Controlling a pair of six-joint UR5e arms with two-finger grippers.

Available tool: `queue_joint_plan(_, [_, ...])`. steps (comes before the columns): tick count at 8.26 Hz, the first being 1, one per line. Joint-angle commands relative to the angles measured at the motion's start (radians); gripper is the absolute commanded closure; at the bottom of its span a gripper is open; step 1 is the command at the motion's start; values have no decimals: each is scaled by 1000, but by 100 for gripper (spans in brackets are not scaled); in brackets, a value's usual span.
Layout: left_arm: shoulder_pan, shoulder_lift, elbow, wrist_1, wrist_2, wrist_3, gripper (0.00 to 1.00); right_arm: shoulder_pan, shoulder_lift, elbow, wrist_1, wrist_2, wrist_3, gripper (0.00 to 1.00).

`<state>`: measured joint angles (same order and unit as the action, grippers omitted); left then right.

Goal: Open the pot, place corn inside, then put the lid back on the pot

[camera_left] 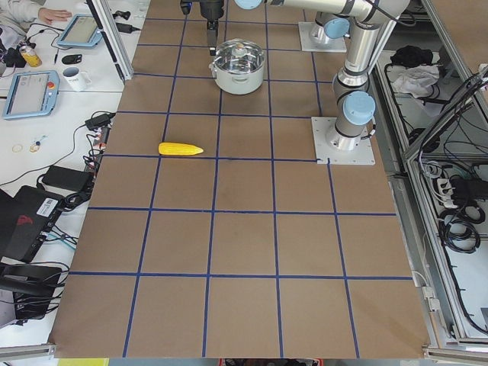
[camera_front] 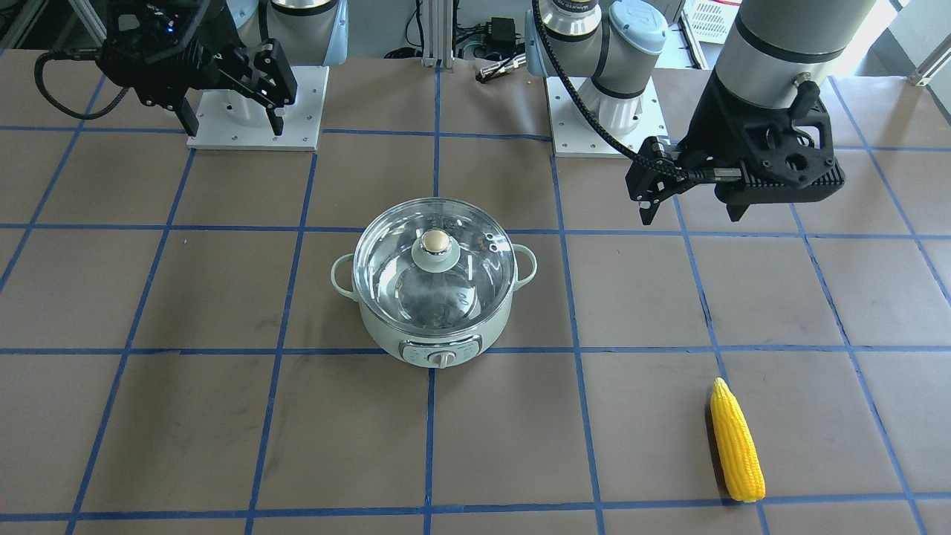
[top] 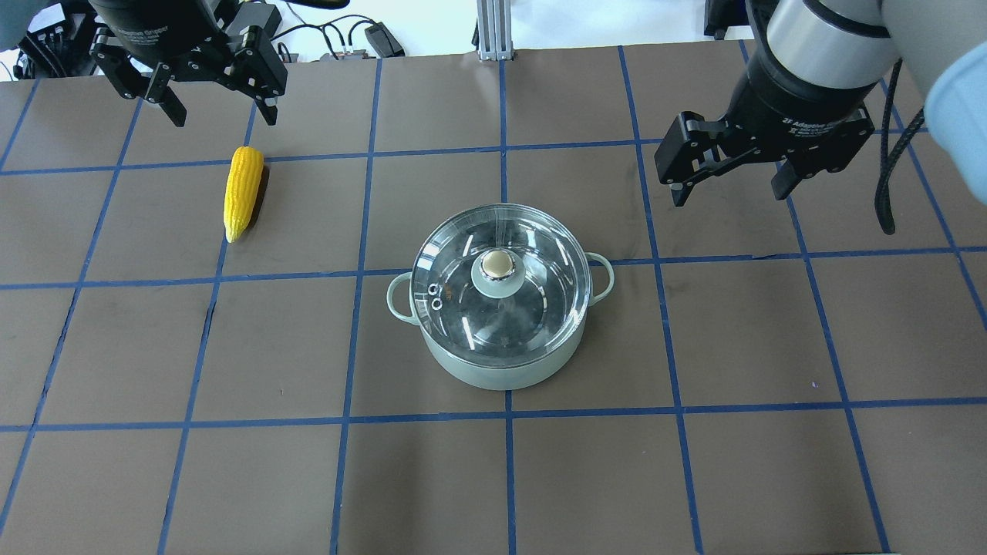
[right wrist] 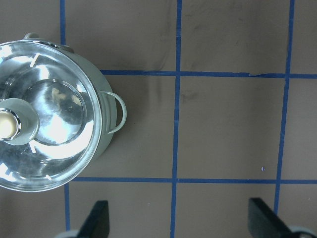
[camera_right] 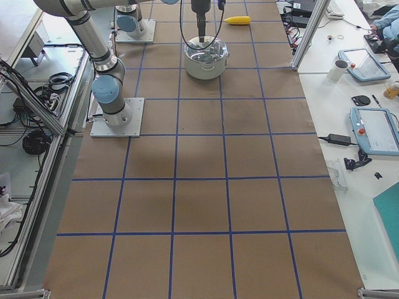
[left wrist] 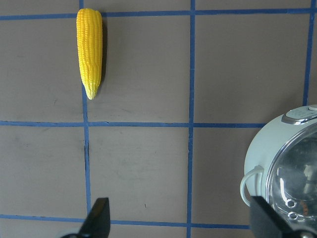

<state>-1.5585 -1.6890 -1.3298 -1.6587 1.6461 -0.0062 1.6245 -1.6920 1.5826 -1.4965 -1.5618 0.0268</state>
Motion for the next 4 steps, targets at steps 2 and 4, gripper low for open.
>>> queue_joint_plan(2, [14,-1,-5,-10,6,5,0,0,0,0,-8,12,-1,0])
queue_joint_plan(4, [66,-14,-5,0,6,95,0,0,0,2,-7,9,-2,0])
